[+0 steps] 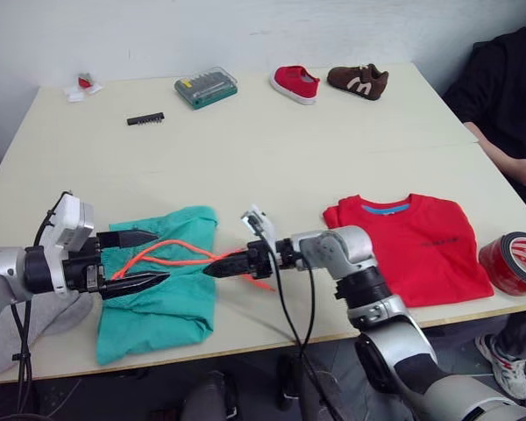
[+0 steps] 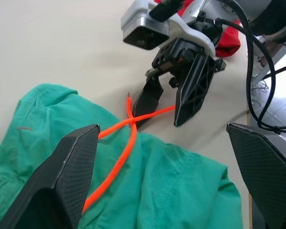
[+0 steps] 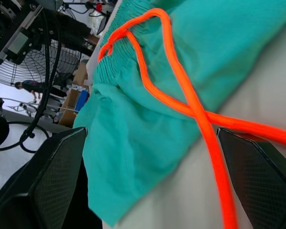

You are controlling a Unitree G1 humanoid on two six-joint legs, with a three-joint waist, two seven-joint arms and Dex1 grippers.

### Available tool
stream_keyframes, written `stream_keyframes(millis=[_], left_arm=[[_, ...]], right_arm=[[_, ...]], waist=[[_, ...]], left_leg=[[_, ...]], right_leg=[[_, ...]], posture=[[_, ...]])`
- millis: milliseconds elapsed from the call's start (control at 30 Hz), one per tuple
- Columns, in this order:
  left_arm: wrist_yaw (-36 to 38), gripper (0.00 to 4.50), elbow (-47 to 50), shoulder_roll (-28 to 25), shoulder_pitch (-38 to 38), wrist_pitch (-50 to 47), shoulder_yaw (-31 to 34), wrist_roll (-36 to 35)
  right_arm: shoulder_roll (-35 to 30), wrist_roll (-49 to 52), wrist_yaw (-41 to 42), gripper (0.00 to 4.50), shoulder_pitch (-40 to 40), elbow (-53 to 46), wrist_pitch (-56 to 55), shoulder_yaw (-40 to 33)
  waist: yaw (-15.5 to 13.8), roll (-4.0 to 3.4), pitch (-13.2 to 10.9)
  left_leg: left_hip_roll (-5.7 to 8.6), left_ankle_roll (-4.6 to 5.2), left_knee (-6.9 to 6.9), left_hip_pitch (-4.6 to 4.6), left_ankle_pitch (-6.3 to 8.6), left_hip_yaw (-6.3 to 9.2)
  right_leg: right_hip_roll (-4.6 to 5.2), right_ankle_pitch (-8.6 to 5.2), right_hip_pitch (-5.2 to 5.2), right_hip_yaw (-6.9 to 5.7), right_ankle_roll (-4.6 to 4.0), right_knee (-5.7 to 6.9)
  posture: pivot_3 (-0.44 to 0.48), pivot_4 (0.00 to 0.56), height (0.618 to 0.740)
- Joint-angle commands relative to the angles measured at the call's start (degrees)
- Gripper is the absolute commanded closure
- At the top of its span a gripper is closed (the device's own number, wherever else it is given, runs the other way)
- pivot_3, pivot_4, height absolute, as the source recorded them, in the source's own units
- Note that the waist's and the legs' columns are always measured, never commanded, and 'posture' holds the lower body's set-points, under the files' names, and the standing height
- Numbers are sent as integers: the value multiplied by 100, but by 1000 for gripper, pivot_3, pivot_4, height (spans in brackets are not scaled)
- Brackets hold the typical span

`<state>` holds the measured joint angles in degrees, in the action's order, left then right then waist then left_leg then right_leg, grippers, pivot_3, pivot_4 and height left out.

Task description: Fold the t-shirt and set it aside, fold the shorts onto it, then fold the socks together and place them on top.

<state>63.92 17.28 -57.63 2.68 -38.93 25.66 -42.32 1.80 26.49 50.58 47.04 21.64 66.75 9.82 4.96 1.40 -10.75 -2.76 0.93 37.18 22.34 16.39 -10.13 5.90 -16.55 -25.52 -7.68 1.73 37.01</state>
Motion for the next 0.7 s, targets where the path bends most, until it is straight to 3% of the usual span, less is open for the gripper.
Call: stream_keyframes(millis=[33, 200, 300, 667, 700], left_arm=[[66, 31, 1, -167, 39, 24, 391, -78], [170, 31, 38, -231, -284, 56, 726, 15], [131, 0, 40, -217, -331, 78, 786, 36], [12, 0, 67, -60, 37, 163, 338, -10], [8, 0, 72, -26, 153, 135, 242, -69]], right_arm=[[398, -278, -363, 0, 143, 666, -350, 247], [618, -354, -434, 0, 410, 1190, -709, 200], [637, -365, -438, 584, 461, 1323, -825, 153], [231, -315, -167, 4383, 503, 540, -850, 219], [80, -247, -148, 4477, 512, 302, -734, 155]], waist=[[15, 0, 0], [27, 0, 0], [-1, 0, 0], [-23, 3, 1], [-35, 2, 1]], left_leg=[[-5, -8, -5, -5, -3, 0], [-23, -39, -11, -21, -11, 2], [-25, -72, -10, -25, -5, 7], [-26, -84, -11, -21, -4, 12], [-26, -83, -8, -21, -4, 12]], right_leg=[[-7, -5, 0, 0, -8, 2], [-27, -21, 0, 2, -37, 25], [-28, -26, -1, 2, -46, 37], [-29, -27, -3, 1, -48, 38], [-29, -27, -2, 2, -48, 39]], posture=[[0, 150, 740], [0, 150, 740], [0, 150, 740], [0, 150, 740], [0, 150, 740]])
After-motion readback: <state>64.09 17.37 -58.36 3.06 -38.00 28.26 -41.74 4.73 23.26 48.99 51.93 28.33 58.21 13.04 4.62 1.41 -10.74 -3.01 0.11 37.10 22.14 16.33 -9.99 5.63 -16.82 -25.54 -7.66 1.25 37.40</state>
